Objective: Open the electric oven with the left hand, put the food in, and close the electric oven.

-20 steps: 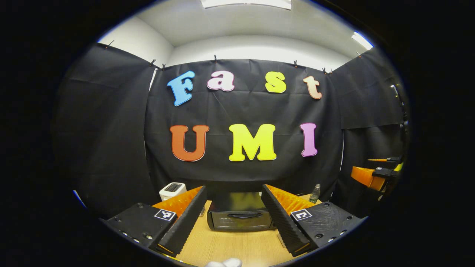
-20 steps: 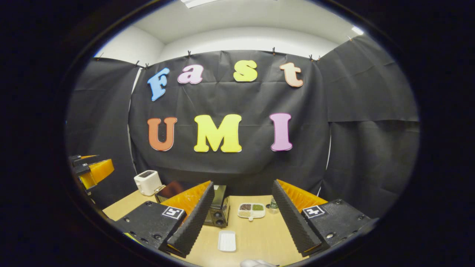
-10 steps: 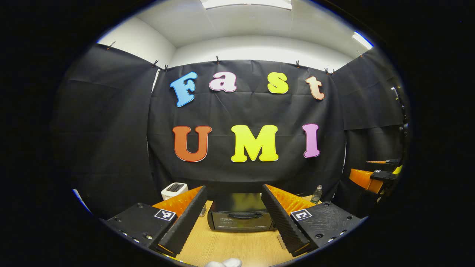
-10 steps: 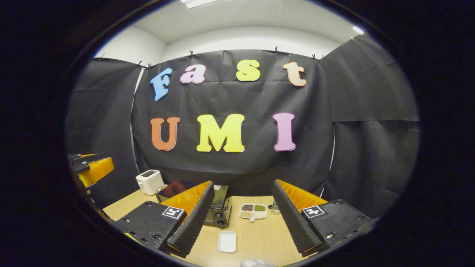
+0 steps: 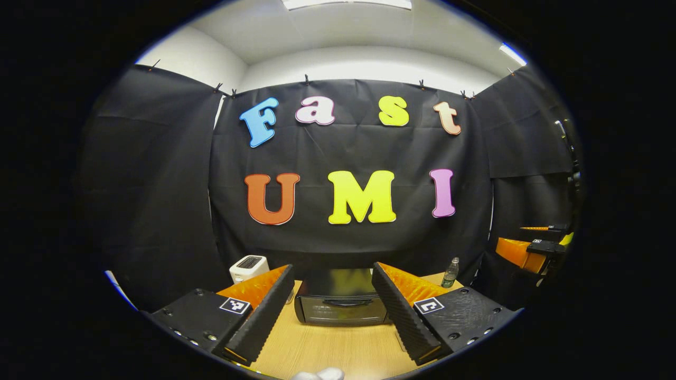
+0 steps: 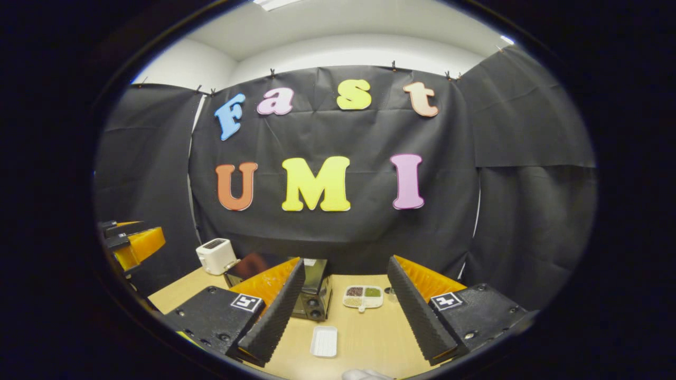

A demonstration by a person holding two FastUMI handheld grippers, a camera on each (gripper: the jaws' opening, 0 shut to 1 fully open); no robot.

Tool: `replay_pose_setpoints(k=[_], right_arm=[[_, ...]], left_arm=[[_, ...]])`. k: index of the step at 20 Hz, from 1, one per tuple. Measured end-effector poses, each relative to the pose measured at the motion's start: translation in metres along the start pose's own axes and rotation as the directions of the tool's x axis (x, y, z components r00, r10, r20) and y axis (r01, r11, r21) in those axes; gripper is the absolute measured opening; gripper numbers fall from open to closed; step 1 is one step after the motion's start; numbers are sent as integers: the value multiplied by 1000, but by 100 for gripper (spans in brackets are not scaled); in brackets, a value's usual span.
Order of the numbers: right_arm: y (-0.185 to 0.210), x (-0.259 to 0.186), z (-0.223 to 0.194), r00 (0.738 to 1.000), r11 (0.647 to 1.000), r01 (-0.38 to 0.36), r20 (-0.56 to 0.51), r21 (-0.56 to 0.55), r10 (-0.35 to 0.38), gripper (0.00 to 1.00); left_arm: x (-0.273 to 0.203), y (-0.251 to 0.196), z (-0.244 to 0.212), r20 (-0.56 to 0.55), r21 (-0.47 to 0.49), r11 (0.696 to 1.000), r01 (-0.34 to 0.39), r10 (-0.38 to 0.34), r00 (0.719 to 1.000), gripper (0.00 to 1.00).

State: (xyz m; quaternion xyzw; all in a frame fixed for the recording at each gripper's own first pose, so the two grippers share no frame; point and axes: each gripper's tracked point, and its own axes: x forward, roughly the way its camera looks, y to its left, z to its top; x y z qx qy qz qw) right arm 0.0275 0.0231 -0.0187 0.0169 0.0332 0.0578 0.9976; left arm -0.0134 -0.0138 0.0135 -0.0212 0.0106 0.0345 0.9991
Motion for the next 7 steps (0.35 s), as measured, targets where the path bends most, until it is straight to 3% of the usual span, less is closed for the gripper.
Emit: replay_pose_setpoints(k=[7], right_arm=[[-6, 2, -7, 1000, 1000, 6, -13, -8, -6, 90]], left_arm=[[3, -3, -8, -18, 9, 1000, 1, -1, 1000, 97]])
